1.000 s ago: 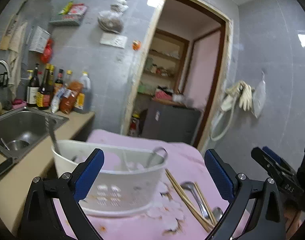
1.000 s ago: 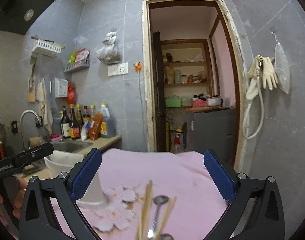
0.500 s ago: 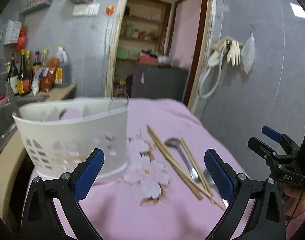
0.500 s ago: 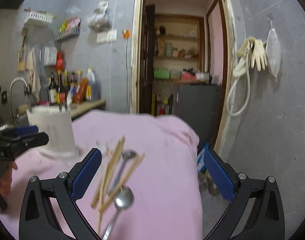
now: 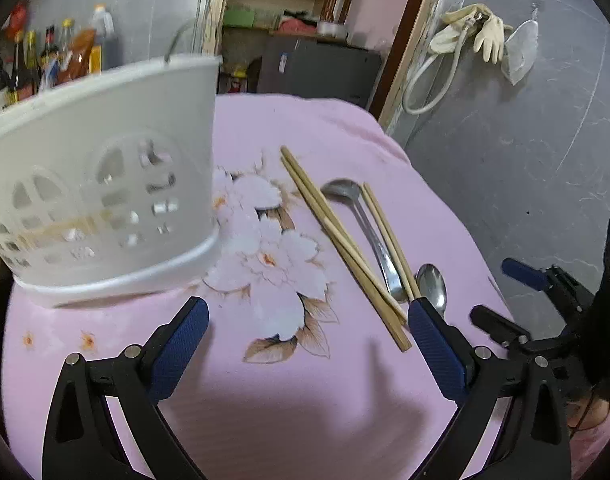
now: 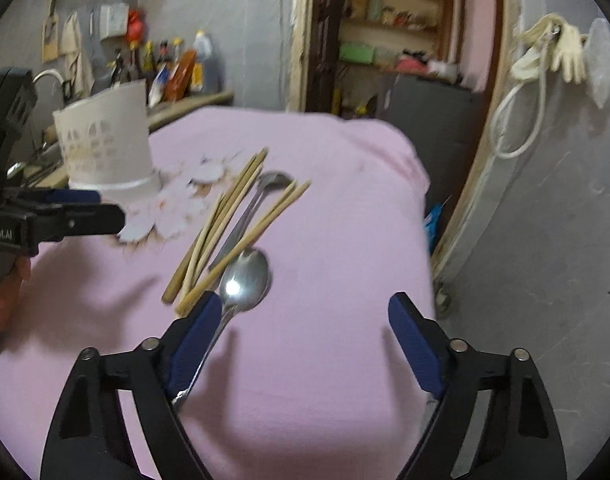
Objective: Organize utensils
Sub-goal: 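Lower the left tool to a chopstick while the right tool grasps a spoon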
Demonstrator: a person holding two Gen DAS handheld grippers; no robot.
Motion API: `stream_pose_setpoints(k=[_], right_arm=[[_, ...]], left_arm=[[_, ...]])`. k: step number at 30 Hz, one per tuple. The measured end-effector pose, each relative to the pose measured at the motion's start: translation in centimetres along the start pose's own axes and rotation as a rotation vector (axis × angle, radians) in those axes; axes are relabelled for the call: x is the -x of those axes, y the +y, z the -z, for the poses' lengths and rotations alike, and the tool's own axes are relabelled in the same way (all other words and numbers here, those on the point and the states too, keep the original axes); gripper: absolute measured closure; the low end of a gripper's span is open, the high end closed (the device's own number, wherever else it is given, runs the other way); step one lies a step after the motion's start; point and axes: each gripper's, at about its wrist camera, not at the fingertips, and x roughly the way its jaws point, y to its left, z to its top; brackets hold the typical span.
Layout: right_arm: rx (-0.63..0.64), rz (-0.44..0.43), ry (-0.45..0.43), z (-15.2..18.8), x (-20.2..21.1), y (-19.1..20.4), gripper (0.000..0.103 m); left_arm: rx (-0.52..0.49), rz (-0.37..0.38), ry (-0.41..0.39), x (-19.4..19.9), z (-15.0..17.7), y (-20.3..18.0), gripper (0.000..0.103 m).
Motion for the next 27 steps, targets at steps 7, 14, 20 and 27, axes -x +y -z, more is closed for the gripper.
stream_pose_setpoints(k=[7, 14, 20, 27], right_arm=[[0.058, -0.061, 0.084, -0.1, -1.9, 1.3, 0.038], [0.144, -0.053, 0.101, -0.5, -2.8, 2.8, 0.04], [0.177, -0.03, 0.093, -0.6, -3.0, 3.1, 0.071], [0.167, -0.043, 0.082, -0.4, -2.6, 1.9, 0.083]], left_arm=[[0.012, 0.021, 0.076, -1.6, 0.0, 0.0, 0.028], [0.025, 0.061, 0.082, -2.2, -0.5, -0.3, 0.05], [0.053, 0.145, 0.141, -4.2, -1.4, -0.8, 0.074], [0.112, 0.198, 0.175, -5.5, -3.2, -0.4, 0.077]])
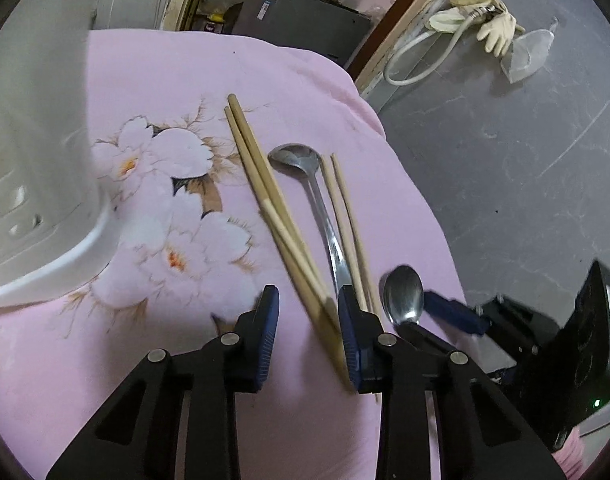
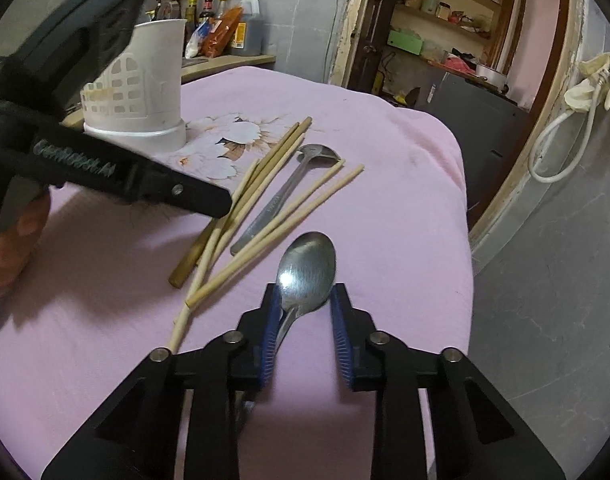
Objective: Organize utensils
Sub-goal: 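Lower the left tool to a chopstick while the right tool grasps a spoon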
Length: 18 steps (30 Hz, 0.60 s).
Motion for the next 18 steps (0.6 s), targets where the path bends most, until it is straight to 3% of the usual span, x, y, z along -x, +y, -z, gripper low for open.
stream_pose_setpoints(k=[3, 11, 18], right_arm=[[-0.019, -0.01, -0.005, 0.1, 0.1, -0.5, 0.086], [-0.048, -0.041, -0.009, 0.1, 0.0, -1.0, 0.086], [-0.052, -0.045, -0.01, 0.1, 0.0, -1.0, 0.086]], left_arm=[[0.016, -0.008, 0.016, -0.7, -0.6, 0.2, 0.085], [0.04, -0.016, 0.018, -1.0, -1.3, 0.3, 0.09], [0.041, -0.001, 0.012, -0.7, -1.0, 0.8, 0.101]])
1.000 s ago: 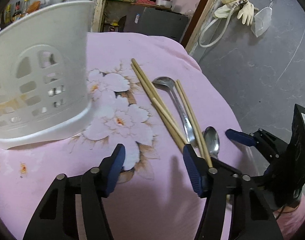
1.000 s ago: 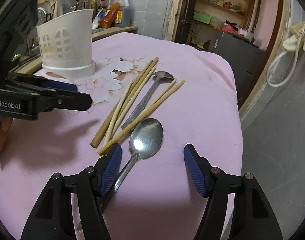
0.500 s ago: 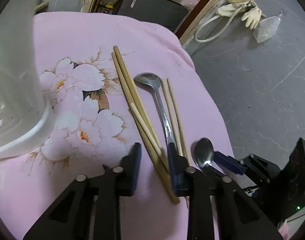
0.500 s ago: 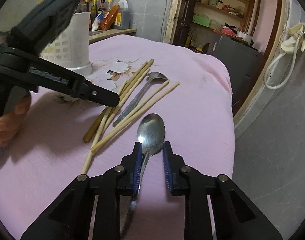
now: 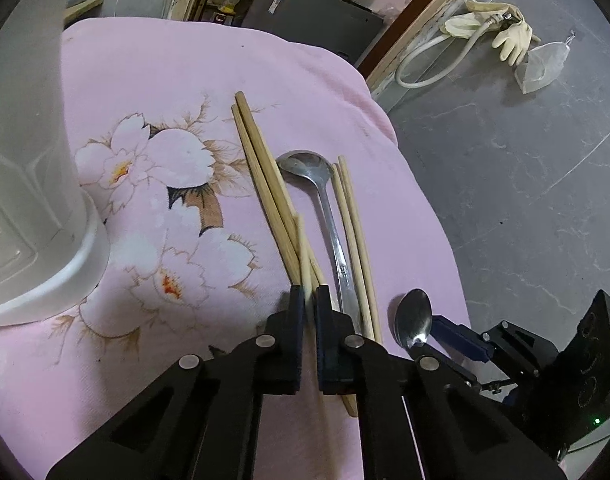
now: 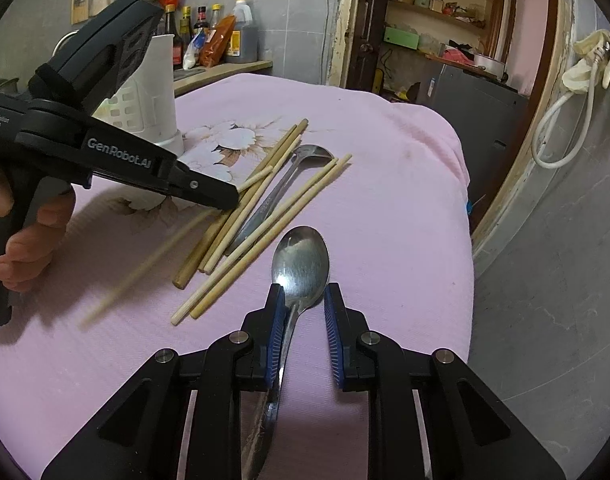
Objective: Organize utensils
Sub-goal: 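Lower the left tool to a chopstick while the right tool grasps a spoon, then lift the chopstick with the left tool while the right tool lifts the spoon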
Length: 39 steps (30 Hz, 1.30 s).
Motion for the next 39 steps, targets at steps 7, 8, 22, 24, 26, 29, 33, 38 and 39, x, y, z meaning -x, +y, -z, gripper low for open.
stream_pose_setpoints(k=[7, 8, 22, 24, 26, 29, 33, 38, 39], right_arm=[[0.004, -0.001, 0.001, 0.1, 0.0, -0.2, 0.085], [0.008, -0.004, 0.002, 0.0, 0.0, -0.2, 0.083], [0.123, 0.077, 0.026, -0.8, -1.2, 2.4, 0.066], [0.139, 0.094, 0.03, -1.0, -1.5, 2.6, 0.066], [0.142, 0.097, 0.034, -1.3, -1.8, 2.6, 0.065], [0.133, 0.088, 0.042, -1.7, -2.1, 2.4, 0.066], [0.112, 0.08, 0.052, -2.2, -2.4, 2.1, 0.071], [0.093, 0.079, 0.018, -1.9, -1.7, 2.2, 0.071], [0.084, 0.077, 0.001, -1.8, -1.3, 2.2, 0.071]], left_arm=[[-0.021, -0.033, 0.0, 1.0, 1.0, 0.3, 0.101], [-0.031, -0.052, -0.006, 1.3, 1.2, 0.2, 0.101], [-0.114, -0.134, 0.084, 2.4, 2.9, -0.1, 0.1], [-0.133, -0.143, 0.111, 2.1, 2.6, -0.4, 0.1], [-0.148, -0.145, 0.146, 1.7, 2.2, -0.5, 0.1], [-0.161, -0.152, 0.184, 1.1, 1.9, -0.6, 0.1], [-0.18, -0.164, 0.205, 0.7, 1.7, -1.0, 0.1], [-0.155, -0.096, 0.135, 1.7, 2.9, -1.0, 0.101], [-0.157, -0.075, 0.102, 2.1, 3.2, -1.1, 0.101]])
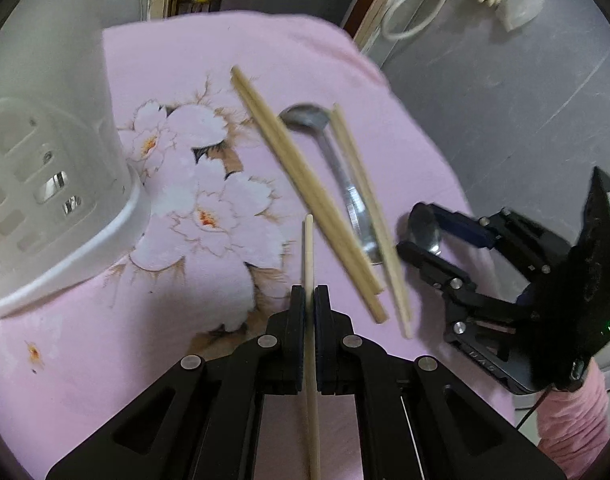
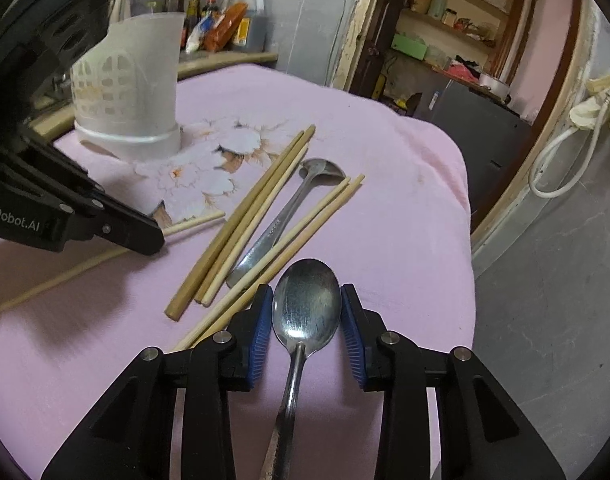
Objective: Organize utensils
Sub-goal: 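Lift the chopstick with the left tool while the right tool lifts the spoon, then carry the chopstick and spoon above the white caddy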
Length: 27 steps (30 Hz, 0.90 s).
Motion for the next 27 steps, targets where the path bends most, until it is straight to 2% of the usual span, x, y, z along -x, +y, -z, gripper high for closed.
stream_pose_setpoints(k=[5, 11, 18, 27], right_arm=[[-0.044, 0.019, -0.146, 0.5, 3.1, 0.0, 0.071], [-0.039, 0.106, -0.338, 0.8, 6.5, 1.2, 0.071], [-0.066, 0.155, -0.519, -0.1, 9.1, 2.5, 0.072], [-0.121, 0.113, -0.773, -4.4, 12.4, 3.3, 0.072]], left_arm=[[-0.034, 0.024, -0.203, 2.8, 1.8, -0.8, 0.101], [-0.098, -0.042, -0.487, 6.1, 4.0, -2.5, 0.101], [-0.102, -0.073, -0.674, 8.3, 4.7, -3.1, 0.101], [-0.064, -0.116, -0.935, 15.1, 4.2, -1.8, 0.101]])
